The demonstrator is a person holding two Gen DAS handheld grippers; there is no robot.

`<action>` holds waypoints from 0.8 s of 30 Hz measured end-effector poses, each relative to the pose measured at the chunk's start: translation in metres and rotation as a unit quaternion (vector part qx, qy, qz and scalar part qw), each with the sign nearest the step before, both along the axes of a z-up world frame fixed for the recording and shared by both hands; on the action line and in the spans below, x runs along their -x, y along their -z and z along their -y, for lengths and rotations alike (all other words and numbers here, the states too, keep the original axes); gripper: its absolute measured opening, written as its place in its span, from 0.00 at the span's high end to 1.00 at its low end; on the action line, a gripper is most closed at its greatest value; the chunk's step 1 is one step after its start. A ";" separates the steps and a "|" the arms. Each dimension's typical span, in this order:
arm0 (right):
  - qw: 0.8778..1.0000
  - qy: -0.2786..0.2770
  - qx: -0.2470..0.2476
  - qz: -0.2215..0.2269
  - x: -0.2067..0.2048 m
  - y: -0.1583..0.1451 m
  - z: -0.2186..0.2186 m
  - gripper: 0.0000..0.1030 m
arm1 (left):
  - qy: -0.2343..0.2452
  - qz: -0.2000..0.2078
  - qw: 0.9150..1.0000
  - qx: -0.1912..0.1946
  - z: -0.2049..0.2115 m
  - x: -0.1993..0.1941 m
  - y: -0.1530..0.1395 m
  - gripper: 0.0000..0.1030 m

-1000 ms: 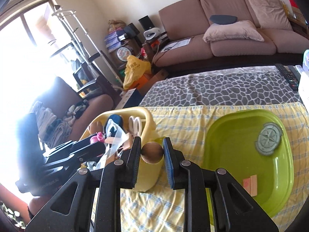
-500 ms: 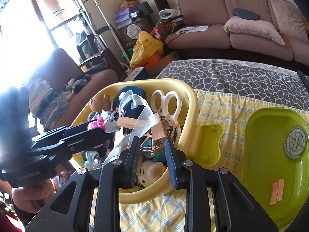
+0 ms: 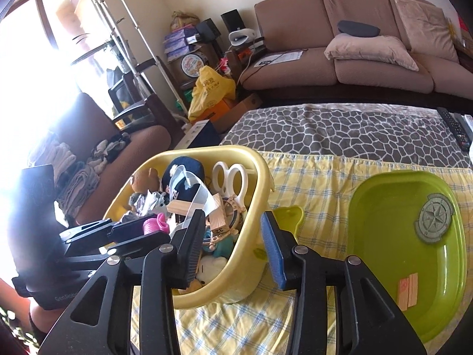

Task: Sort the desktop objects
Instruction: 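Drop the pink sponge into the bin with the left gripper while the right gripper drops the ball, then move both tools back over the lime-green tray toward the medallion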

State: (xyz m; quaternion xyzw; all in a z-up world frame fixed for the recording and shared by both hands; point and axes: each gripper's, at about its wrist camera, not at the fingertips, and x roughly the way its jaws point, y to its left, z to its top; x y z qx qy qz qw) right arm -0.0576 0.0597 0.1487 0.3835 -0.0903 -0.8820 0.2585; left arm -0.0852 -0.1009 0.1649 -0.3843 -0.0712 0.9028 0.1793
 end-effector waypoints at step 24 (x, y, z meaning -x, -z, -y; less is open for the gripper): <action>0.999 0.039 -0.034 -0.007 -0.003 0.003 -0.040 0.33 | -0.065 -0.037 0.997 -0.035 0.036 -0.004 -0.008 0.11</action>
